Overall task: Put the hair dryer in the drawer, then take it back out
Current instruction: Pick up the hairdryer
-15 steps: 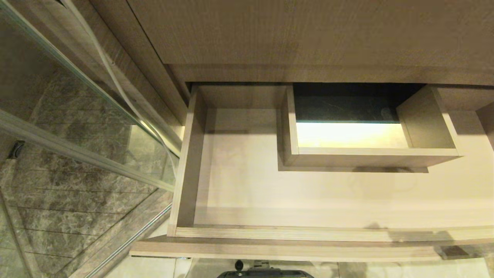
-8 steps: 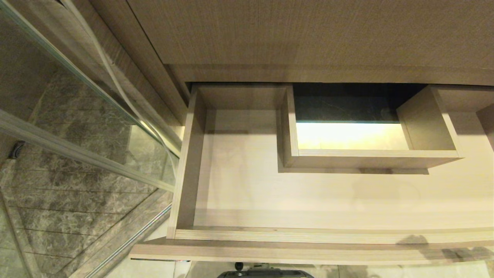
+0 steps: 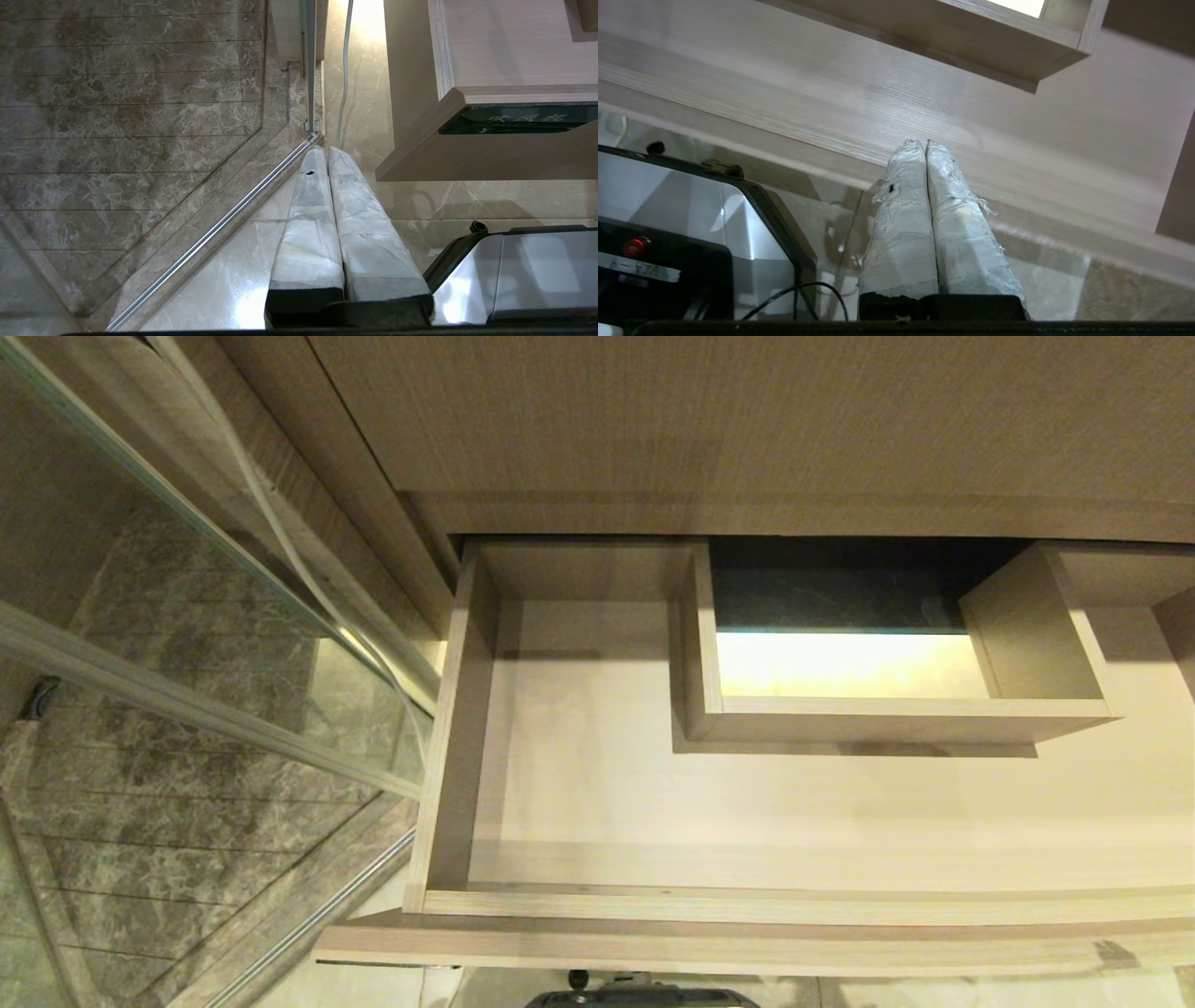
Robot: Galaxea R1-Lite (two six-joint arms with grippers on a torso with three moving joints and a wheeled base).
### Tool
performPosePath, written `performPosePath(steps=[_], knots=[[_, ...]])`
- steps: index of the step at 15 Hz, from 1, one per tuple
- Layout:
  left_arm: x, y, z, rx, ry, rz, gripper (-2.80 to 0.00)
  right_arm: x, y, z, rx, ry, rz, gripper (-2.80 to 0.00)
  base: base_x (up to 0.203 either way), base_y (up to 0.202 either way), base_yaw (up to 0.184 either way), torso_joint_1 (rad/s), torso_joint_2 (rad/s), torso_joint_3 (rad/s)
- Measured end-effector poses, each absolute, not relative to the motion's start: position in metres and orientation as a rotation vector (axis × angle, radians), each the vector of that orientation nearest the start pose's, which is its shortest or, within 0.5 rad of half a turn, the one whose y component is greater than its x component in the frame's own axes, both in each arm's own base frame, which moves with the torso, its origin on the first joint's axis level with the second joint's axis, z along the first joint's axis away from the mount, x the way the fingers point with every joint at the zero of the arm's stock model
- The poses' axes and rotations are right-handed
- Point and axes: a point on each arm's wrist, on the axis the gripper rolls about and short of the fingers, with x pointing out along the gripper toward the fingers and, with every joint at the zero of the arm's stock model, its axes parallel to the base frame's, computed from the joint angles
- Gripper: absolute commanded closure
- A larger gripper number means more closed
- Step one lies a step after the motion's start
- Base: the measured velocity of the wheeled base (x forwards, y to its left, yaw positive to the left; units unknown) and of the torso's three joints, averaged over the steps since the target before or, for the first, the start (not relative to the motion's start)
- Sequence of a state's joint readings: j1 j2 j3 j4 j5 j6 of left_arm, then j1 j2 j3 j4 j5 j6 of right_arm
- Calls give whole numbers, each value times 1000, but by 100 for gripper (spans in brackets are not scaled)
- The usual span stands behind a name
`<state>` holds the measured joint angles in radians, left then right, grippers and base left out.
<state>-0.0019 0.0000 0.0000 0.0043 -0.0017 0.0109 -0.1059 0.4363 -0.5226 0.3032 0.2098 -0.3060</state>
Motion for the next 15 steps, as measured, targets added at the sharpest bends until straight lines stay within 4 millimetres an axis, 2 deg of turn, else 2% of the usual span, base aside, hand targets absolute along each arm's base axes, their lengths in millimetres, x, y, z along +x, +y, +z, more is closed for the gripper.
performPosePath(steps=[2, 5, 6, 8, 10, 15], knots=[[-23, 0, 75, 10, 5, -4, 0, -20, 6, 178, -239, 158, 139, 0, 0, 0, 0, 0, 0, 0], [-23, 0, 75, 11, 2, -4, 0, -37, 5, 140, -211, 54, 98, 0, 0, 0, 0, 0, 0, 0], [-23, 0, 75, 10, 3, -4, 0, -35, 4, 124, -200, 26, 65, 0, 0, 0, 0, 0, 0, 0], [-23, 0, 75, 10, 3, -4, 0, -28, 2, 104, -177, -68, 2, 0, 0, 0, 0, 0, 0, 0], [-23, 0, 75, 10, 3, -3, 0, -25, 1, 97, -148, -129, -22, 0, 0, 0, 0, 0, 0, 0], [-23, 0, 75, 10, 4, -3, 0, -24, -1, 85, -160, -72, 32, 0, 0, 0, 0, 0, 0, 0]])
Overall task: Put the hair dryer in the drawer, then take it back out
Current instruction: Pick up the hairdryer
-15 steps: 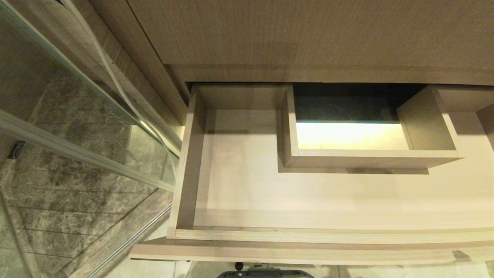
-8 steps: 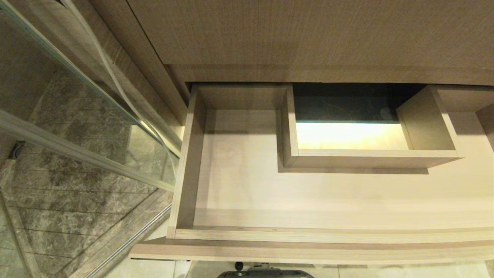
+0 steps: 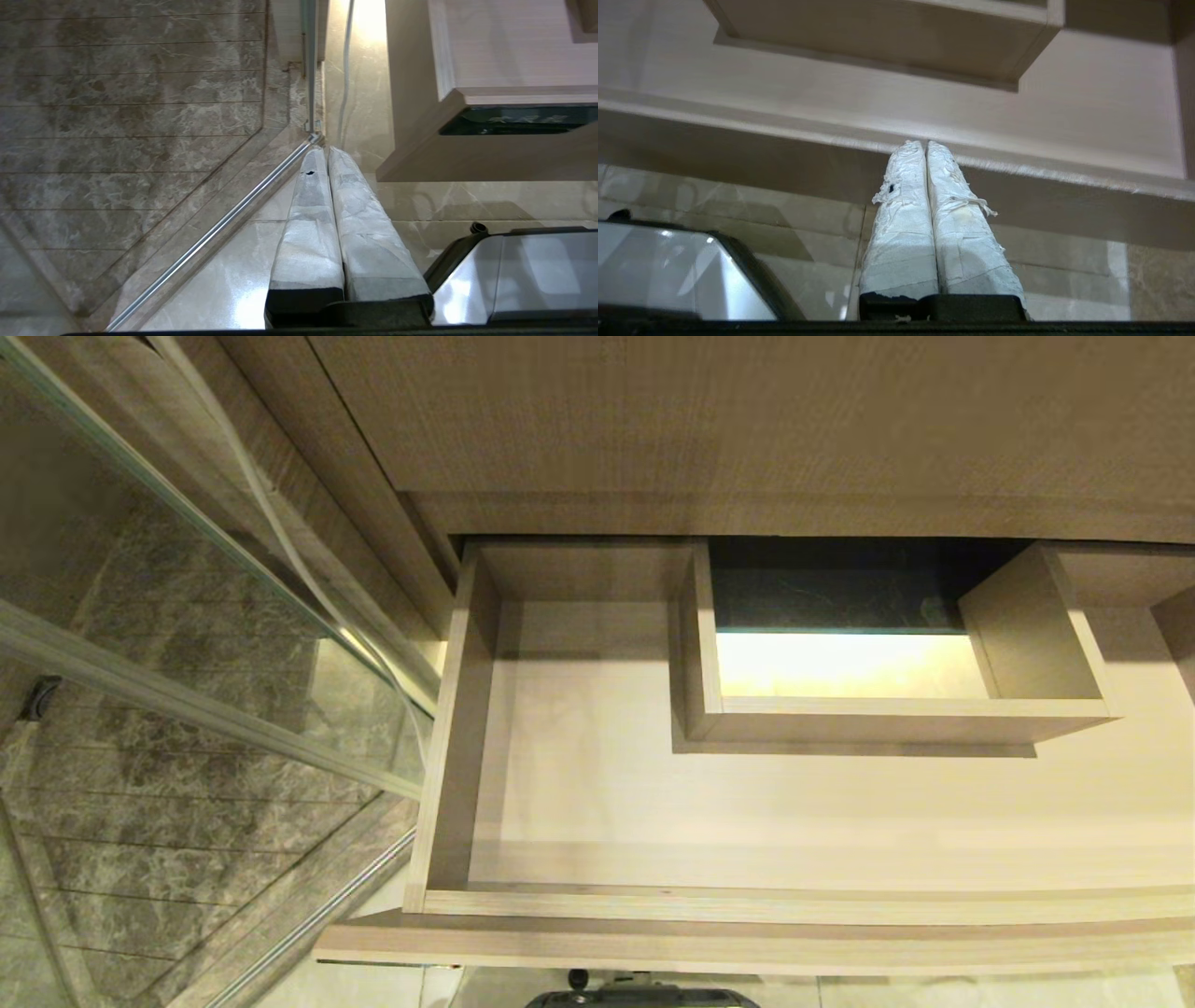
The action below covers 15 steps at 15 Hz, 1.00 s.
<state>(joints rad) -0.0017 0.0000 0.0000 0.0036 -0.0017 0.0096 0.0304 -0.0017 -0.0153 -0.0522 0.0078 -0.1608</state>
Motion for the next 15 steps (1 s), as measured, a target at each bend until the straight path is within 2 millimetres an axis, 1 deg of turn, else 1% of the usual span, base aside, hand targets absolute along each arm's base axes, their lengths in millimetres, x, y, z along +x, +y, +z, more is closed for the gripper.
performPosePath(steps=[6, 9, 11, 15], knots=[[-23, 0, 75, 10, 4, -3, 0, -24, -3, 82, -157, -52, 110, 0, 0, 0, 0, 0, 0, 0], [-23, 0, 75, 11, 3, -3, 0, -24, -5, 86, -142, -79, 31, 0, 0, 0, 0, 0, 0, 0], [-23, 0, 75, 5, 4, -4, 0, -24, -4, 84, -152, -67, 102, 0, 0, 0, 0, 0, 0, 0], [-23, 0, 75, 2, 3, -4, 0, -24, -2, 82, -195, -63, 180, 0, 0, 0, 0, 0, 0, 0]])
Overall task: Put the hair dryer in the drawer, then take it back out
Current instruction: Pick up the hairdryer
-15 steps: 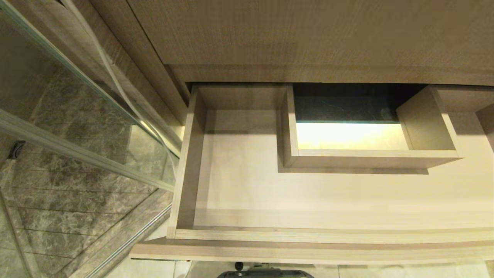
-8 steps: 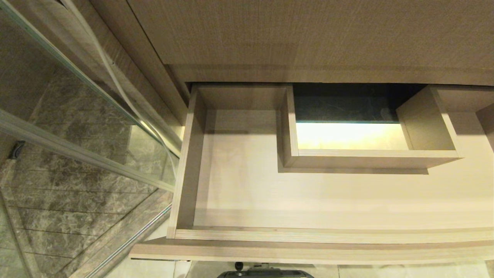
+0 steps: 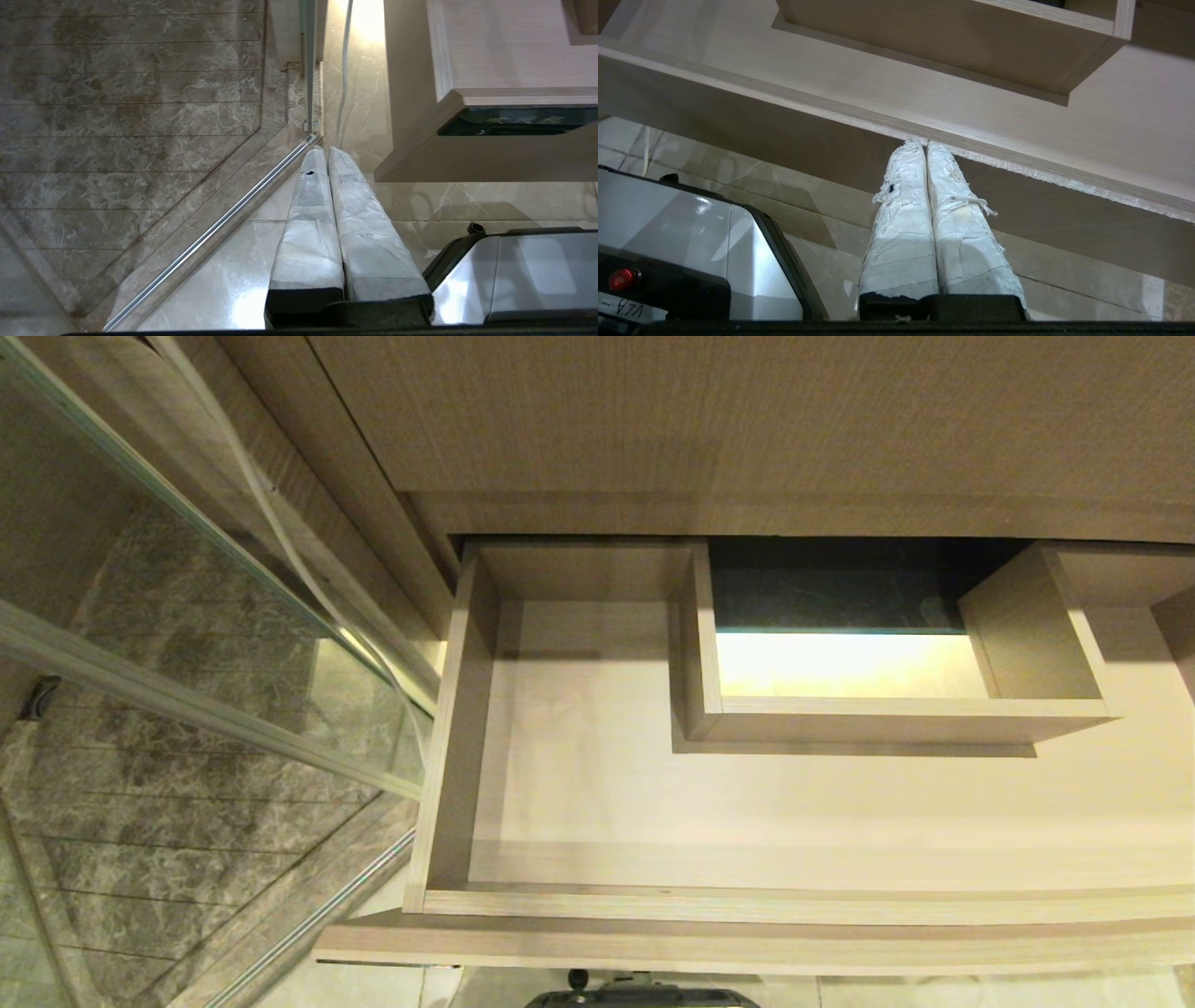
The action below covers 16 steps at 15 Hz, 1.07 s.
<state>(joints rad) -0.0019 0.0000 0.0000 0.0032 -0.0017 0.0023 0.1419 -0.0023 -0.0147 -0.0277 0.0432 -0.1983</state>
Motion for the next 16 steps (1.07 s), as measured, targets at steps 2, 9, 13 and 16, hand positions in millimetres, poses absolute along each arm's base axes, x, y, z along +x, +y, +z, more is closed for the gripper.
performPosePath(steps=[2, 9, 13, 16], knots=[[-23, 0, 75, 3, 3, -4, 0, -24, -3, 82, -195, -60, 180, 0, 0, 0, 0, 0, 0, 0], [-23, 0, 75, 3, 3, -3, 0, -24, -4, 83, -147, -61, 99, 0, 0, 0, 0, 0, 0, 0], [-23, 0, 75, 3, 3, -4, 0, -24, -4, 83, -190, -59, 102, 0, 0, 0, 0, 0, 0, 0], [-23, 0, 75, 3, 3, -4, 0, -24, -3, 83, -203, -61, 145, 0, 0, 0, 0, 0, 0, 0]])
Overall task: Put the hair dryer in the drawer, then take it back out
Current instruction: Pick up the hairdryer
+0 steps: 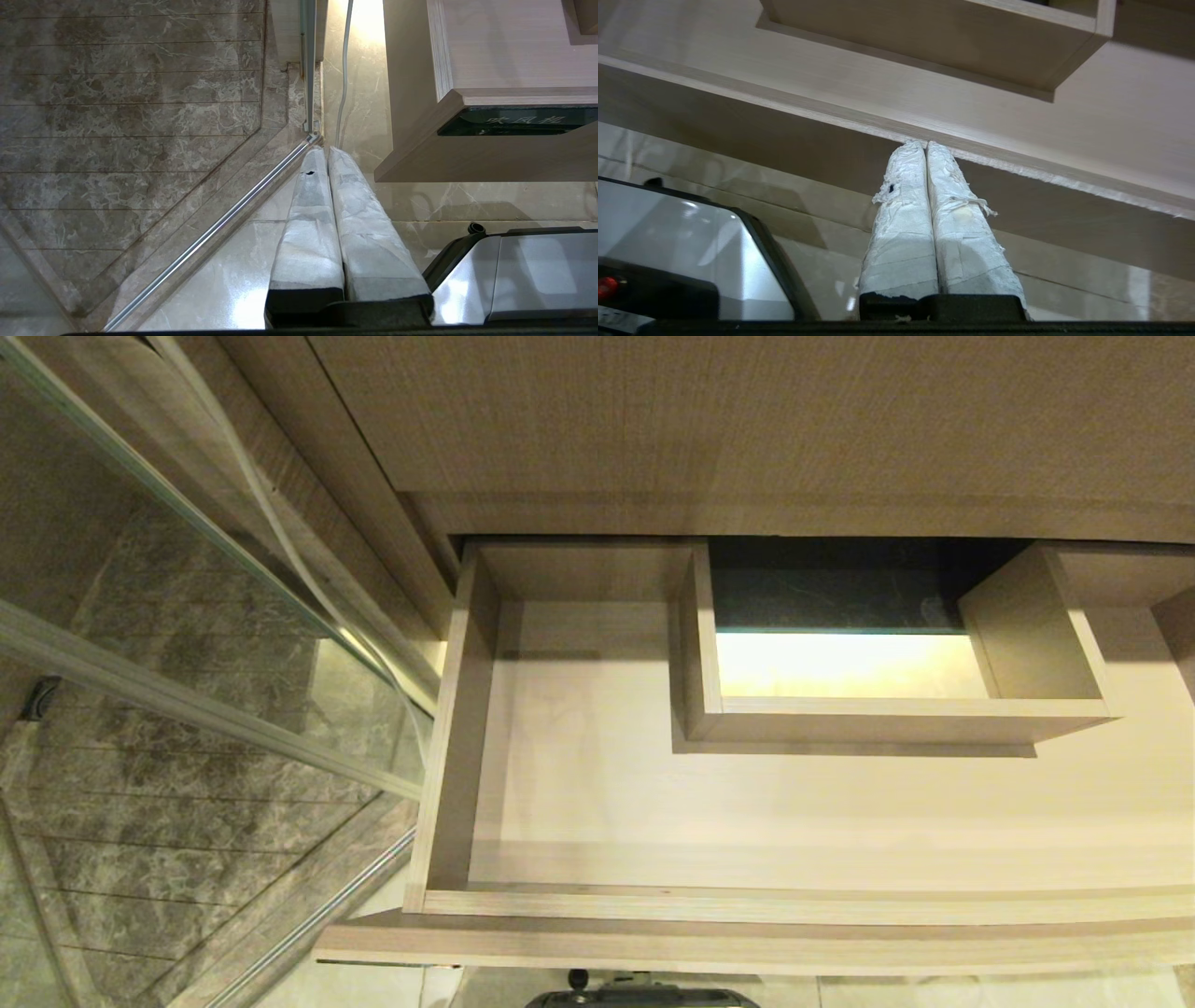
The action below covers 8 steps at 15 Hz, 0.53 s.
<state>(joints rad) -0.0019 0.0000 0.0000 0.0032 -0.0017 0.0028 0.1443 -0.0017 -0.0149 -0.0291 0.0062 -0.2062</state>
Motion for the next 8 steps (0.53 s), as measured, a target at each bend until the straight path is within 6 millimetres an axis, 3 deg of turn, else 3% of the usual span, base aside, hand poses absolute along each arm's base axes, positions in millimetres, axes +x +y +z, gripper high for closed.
performPosePath(steps=[8], knots=[[-23, 0, 75, 3, 3, -4, 0, -24, -3, 76, -56, 20, 177, 0, 0, 0, 0, 0, 0, 0]])
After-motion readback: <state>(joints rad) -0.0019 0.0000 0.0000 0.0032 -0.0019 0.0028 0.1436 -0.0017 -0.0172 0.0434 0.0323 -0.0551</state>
